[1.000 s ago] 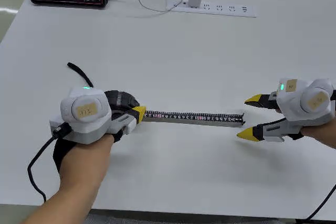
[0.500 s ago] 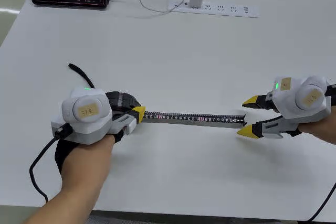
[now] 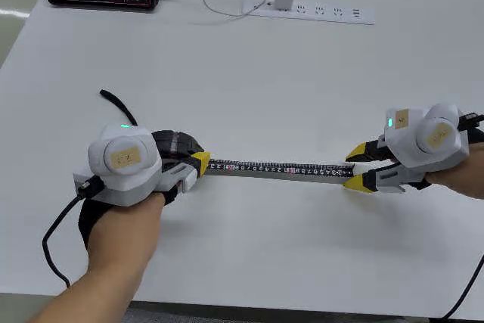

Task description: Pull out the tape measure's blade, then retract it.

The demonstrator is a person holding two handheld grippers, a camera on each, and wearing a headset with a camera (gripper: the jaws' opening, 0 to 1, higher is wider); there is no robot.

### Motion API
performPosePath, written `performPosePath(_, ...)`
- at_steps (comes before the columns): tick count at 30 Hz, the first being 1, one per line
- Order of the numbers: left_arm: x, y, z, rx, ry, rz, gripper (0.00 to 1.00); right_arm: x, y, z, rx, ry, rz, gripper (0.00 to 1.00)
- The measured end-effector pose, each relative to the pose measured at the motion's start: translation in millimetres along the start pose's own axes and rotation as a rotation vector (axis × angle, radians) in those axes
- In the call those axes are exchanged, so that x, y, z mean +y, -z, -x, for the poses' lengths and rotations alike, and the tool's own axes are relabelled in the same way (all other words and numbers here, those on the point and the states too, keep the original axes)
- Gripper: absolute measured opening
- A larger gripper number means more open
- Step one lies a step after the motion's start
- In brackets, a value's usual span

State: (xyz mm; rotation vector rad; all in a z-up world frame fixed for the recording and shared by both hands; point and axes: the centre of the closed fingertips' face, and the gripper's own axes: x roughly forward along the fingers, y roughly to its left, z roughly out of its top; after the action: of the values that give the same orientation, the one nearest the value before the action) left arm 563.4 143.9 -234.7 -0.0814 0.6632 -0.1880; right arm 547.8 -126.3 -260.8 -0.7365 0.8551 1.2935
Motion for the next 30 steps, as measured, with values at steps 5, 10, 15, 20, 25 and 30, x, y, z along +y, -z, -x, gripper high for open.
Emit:
performPosePath(5, 0.2, 0.2, 0.0, 0.004, 0.003, 0.004, 0.61, 1.4, 2.6, -2.0, 0.019, -0.027, 0.004, 0.18)
performPosePath(10, 0.3, 0.6, 0.1, 0.009, 0.006, 0.005, 0.60, 1.7, 2.9, -3.4, 0.036, -0.040, 0.022, 0.13)
performPosePath(15, 0.2, 0.6, 0.2, 0.010, 0.006, 0.006, 0.60, 0.9, 3.2, -3.4, 0.048, -0.045, 0.042, 0.12)
performPosePath(20, 0.1, 0.6, 0.4, 0.009, 0.005, 0.011, 0.61, 0.6, 3.3, -3.5, 0.058, -0.047, 0.055, 0.11)
performPosePath(25, 0.4, 0.5, 1.1, -0.007, 0.007, 0.021, 0.61, 0.5, 3.4, -3.5, 0.058, -0.045, 0.053, 0.11)
performPosePath(30, 0.0, 0.4, 1.2, -0.005, 0.010, 0.024, 0.61, 0.5, 3.4, -3.5, 0.057, -0.045, 0.051, 0.11)
